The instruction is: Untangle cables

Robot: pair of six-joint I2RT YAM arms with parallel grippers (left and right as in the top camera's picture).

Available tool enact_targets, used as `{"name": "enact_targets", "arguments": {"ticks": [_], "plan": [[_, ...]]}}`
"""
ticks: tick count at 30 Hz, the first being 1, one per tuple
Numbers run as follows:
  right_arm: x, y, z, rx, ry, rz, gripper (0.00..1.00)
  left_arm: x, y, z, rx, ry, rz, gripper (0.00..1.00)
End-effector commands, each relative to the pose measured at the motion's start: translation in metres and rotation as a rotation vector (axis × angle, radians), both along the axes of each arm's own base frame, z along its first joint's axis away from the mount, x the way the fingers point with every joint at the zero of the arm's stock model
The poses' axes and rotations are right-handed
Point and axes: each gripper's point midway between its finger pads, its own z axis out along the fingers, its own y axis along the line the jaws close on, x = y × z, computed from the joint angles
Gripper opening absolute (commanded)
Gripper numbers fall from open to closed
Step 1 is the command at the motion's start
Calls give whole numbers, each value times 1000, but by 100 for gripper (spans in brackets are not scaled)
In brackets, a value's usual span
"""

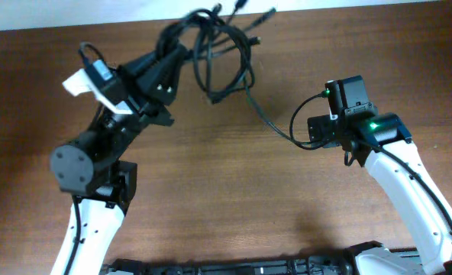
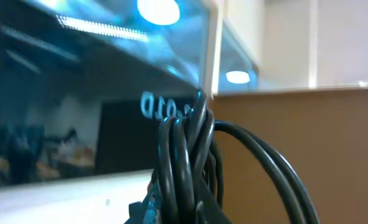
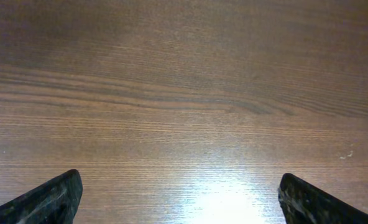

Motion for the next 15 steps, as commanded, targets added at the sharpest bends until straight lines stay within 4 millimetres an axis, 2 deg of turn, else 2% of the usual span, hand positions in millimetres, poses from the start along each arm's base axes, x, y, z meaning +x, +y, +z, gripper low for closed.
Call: {"name": "enact_targets", "arguments": {"ticks": [1,5,11,13,15], "plan": [[-1,-2,-5,-33,11,16,99,-6,27,32,-149,-63,94,0],[1,-2,-13,-38,1,28,99,-14,33,42,-213,-86,72,0],[20,2,-3,15,-103,-33,99,-19,32,45,-237,-76,25,0],[30,7,3,71,-160,-69,99,-22,26,42,-209,-74,-12,0],[38,24,6,155,-184,-22,99,-24,19,38,-176,-69,-38,0]]}}
